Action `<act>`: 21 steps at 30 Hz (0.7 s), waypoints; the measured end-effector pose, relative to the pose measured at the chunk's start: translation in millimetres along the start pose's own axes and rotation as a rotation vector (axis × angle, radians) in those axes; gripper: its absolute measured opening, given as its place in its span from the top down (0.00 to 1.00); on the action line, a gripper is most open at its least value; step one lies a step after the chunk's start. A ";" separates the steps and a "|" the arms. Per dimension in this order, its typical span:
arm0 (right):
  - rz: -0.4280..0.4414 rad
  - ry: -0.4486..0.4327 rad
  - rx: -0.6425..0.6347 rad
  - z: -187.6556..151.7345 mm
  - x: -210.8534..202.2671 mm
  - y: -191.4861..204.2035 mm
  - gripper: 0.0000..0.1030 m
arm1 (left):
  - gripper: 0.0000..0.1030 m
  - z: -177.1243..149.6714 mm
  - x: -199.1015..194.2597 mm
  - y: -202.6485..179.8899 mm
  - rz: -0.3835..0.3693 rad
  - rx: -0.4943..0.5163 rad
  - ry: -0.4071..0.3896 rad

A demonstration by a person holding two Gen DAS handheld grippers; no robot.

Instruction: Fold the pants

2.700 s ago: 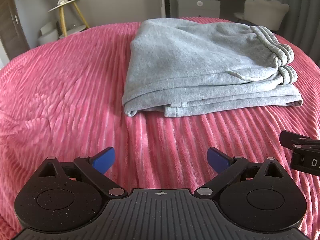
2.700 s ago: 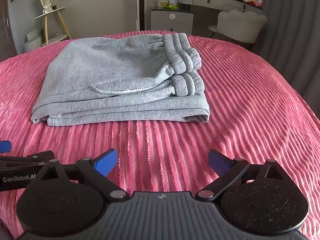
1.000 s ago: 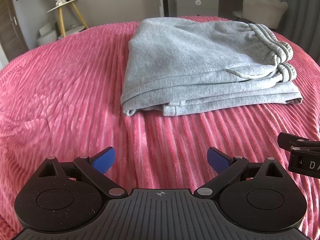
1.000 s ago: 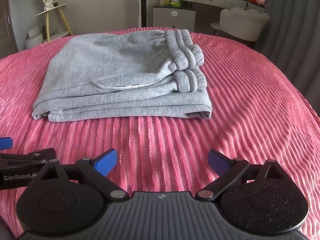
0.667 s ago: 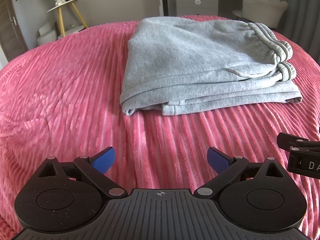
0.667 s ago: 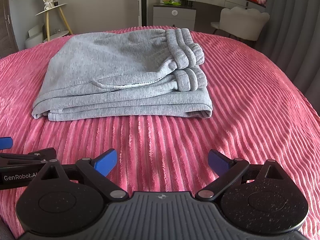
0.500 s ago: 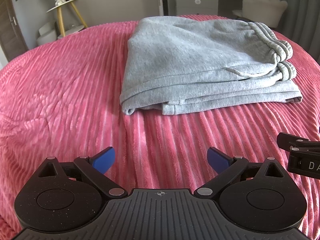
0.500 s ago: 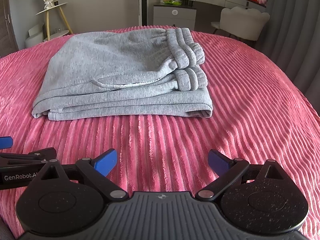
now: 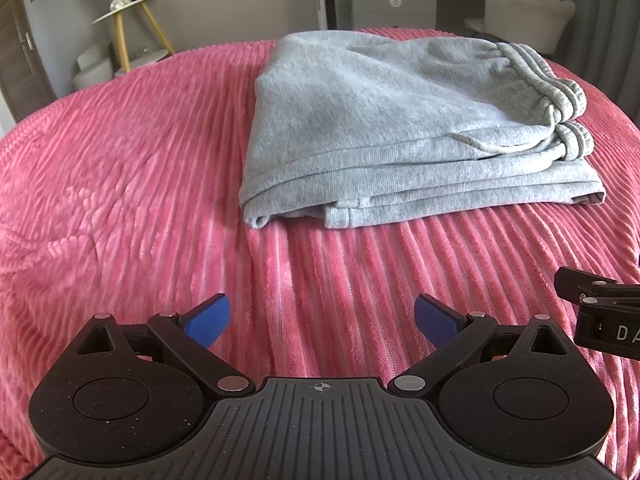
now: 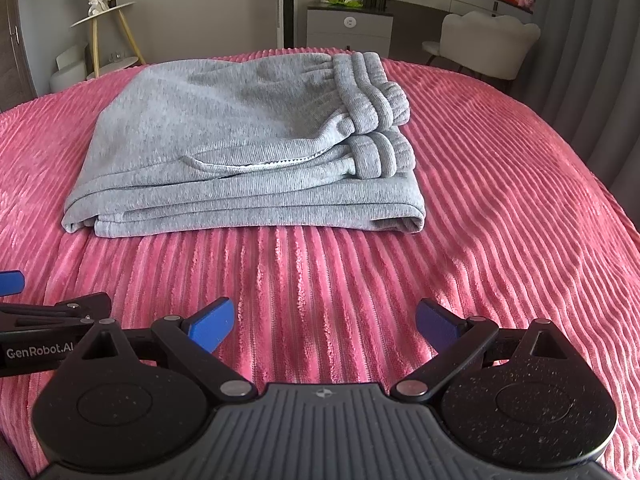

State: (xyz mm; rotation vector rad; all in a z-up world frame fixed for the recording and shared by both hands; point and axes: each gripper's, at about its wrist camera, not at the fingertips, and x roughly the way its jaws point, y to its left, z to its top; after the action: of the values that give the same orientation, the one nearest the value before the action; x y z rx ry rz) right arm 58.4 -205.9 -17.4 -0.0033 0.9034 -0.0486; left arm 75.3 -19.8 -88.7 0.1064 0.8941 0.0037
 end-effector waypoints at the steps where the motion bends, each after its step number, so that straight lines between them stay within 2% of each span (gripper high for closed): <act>1: -0.001 0.000 0.000 0.0 0.0 -0.2 0.05 | 0.02 0.1 0.0 0.0 -0.002 0.000 0.000; 21: 0.000 -0.001 0.000 -0.2 0.2 -1.3 0.05 | 0.02 -1.1 0.1 0.4 -0.006 0.012 0.001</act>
State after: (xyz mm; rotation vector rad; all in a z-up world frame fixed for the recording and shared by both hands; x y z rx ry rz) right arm 58.3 -207.1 -17.6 -0.0034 0.9022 -0.0481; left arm 74.5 -19.3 -89.4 0.1150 0.8954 -0.0074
